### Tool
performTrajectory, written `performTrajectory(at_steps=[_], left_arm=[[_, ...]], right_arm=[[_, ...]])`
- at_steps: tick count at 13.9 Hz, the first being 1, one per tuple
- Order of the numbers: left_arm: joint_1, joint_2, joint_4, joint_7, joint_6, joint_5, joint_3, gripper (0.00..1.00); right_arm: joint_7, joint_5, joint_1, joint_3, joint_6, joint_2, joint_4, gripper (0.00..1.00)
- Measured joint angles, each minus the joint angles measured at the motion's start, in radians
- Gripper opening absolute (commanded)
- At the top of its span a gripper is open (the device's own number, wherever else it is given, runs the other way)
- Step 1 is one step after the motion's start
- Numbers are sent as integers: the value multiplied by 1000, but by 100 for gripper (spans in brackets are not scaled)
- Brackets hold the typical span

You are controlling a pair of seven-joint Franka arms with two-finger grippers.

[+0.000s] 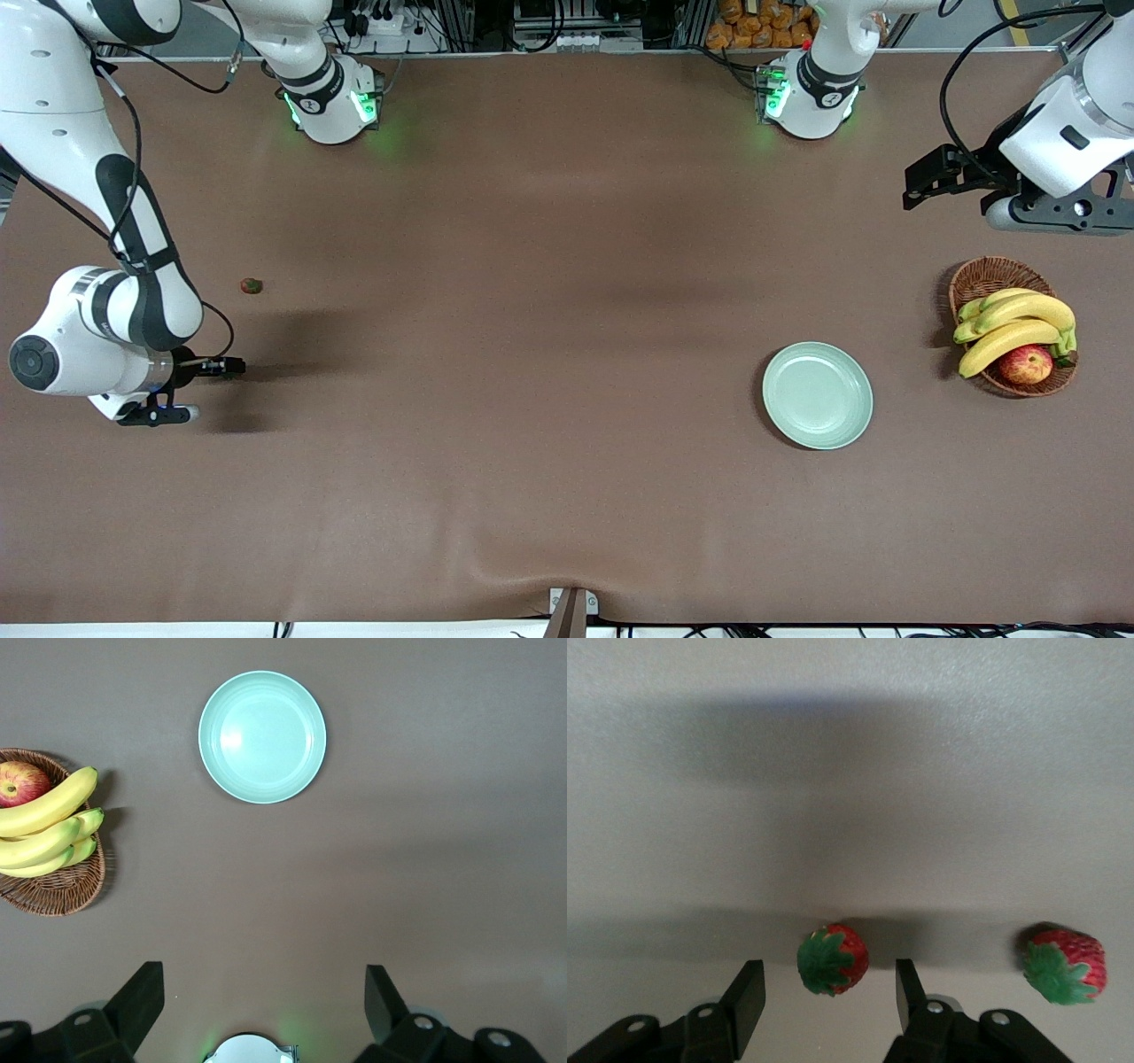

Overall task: Collect all strawberries into plate
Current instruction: 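Grasp the strawberry with the right gripper and lift it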

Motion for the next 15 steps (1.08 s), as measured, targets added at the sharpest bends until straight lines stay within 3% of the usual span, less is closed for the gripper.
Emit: performTrajectory(at_steps=[2, 4, 9, 13, 15], left_arm=[[-1, 0, 0, 0, 0, 0, -1, 100], [-2, 0, 0, 0, 0, 0, -2, 100], [-2, 0, 0, 0, 0, 0, -2, 100], [-2, 0, 0, 0, 0, 0, -3, 100], [-2, 0, 0, 0, 0, 0, -3, 100]], right_arm=[[0, 0, 0, 1, 1, 0, -3, 16], [0, 0, 3, 3, 1, 0, -2, 3], [2, 0, 12, 12, -37, -5, 6, 0], [107, 10, 71, 16, -244, -29, 110, 0], [227, 64, 114, 20, -357, -44, 162, 0]])
